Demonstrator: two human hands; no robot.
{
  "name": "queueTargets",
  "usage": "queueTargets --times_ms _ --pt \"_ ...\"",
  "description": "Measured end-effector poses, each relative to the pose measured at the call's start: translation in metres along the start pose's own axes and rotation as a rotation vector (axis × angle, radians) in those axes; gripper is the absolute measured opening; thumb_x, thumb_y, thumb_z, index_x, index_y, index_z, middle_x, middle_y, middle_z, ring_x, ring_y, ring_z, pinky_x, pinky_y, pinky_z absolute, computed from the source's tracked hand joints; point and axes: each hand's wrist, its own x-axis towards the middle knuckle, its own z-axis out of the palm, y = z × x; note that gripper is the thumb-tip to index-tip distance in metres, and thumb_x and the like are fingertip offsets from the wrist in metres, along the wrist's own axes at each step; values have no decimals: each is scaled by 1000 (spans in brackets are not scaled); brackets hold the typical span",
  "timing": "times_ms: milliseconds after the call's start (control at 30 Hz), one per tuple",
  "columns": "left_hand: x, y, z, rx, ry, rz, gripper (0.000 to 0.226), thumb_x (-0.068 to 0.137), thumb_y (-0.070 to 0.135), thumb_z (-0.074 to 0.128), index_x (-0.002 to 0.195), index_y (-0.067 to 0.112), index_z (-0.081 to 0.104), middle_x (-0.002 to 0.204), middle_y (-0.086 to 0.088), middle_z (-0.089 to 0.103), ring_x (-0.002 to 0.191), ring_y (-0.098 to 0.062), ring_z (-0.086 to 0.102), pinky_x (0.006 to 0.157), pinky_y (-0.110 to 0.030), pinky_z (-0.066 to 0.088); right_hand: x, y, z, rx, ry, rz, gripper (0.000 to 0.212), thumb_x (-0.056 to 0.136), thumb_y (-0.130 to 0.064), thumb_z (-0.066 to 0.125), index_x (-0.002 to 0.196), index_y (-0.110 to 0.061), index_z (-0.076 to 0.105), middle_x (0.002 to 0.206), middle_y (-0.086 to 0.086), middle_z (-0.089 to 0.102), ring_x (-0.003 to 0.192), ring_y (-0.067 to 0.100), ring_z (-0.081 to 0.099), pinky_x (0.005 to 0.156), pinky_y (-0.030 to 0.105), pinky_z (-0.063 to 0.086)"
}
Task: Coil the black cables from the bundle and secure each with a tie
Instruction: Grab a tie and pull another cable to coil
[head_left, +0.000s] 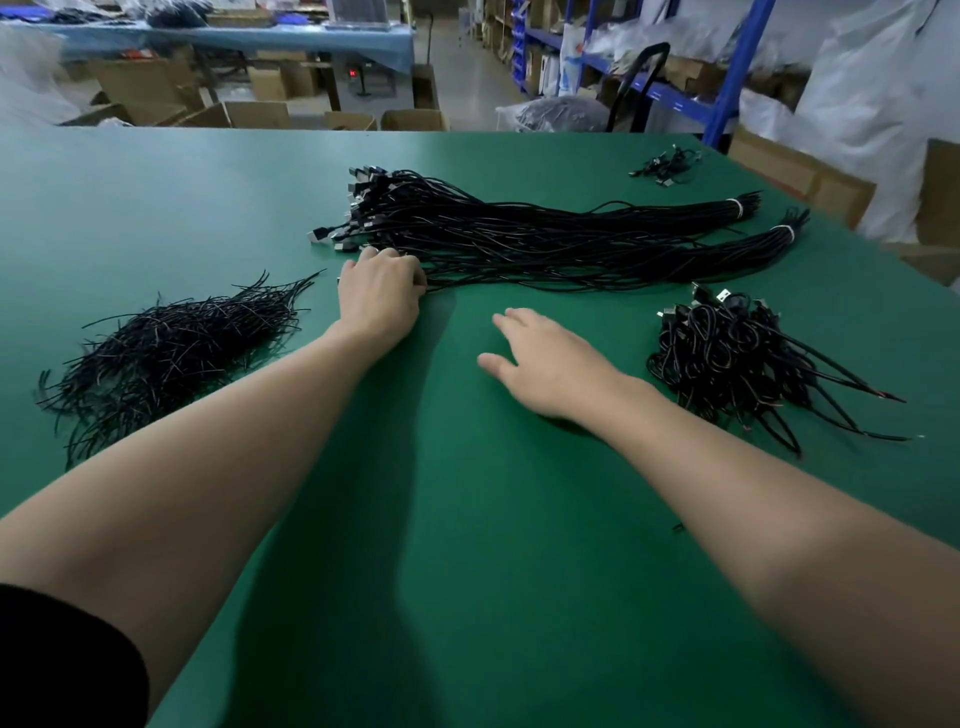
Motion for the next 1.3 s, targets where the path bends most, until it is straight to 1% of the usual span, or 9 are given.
queueTargets --times_ms 133,300,433,567,700,867,1067,1200,1300 --pt "1 1 1 78 17 61 21 103 22 51 109 15 69 112 -11 65 114 -33 50 92 -43 36 16 -8 12 0 0 -19 65 108 -45 34 161 -12 15 169 5 9 156 19 7 124 39 15" --pt "0 2 -7 59 63 104 27 107 31 40 112 17 63 109 -8 67 111 -33 53 94 -45 34 30 -12 22 -11 22 -41 64 108 -44 32 161 -12 15 169 4 9 156 18 5 125 41 12" --pt "-8 6 -15 -4 153 151 28 107 38 41 108 19 61 104 -3 73 102 -30 61 91 -43 35 43 -17 24 27 52 -66 65 108 -42 35 161 -10 14 169 3 9 156 17 5 125 42 12" --pt "-18 11 -22 -212 145 119 26 103 40 51 108 21 68 106 1 70 94 -25 64 75 -38 49 59 -23 24 92 85 -70 70 106 -41 41 161 -9 12 170 3 6 156 19 6 125 41 13" --pt "-24 14 -28 -378 130 62 20 100 30 57 106 19 73 98 3 72 89 -20 65 76 -38 54 73 -25 28 127 127 -60 73 105 -41 45 161 -10 10 170 4 4 156 20 4 126 41 12" --pt "-33 14 -31 -407 24 27 22 100 30 59 96 14 73 70 3 59 63 -19 52 60 -30 35 100 -26 32 39 113 -39 73 105 -47 36 162 -20 0 170 4 -6 156 20 -6 126 43 4" --pt "-51 -6 -53 -489 28 -67 22 99 31 58 84 24 72 54 8 49 46 -12 40 53 -30 32 126 -11 31 9 6 47 73 100 -67 21 161 -32 3 169 -1 -10 155 15 -11 125 46 -4" --pt "-61 -27 -70 -562 64 -122 25 99 31 58 82 22 74 48 6 43 41 -12 32 49 -29 26 135 3 23 9 -59 -9 68 103 -63 24 161 -33 6 169 -6 -11 154 11 -12 124 44 -3" --pt "-69 -33 -76 -589 59 -145 25 99 31 59 83 23 75 45 7 42 40 -11 28 45 -28 24 133 17 14 104 -67 -51 63 105 -52 35 161 -29 15 169 -7 -3 155 10 -7 124 35 -3"
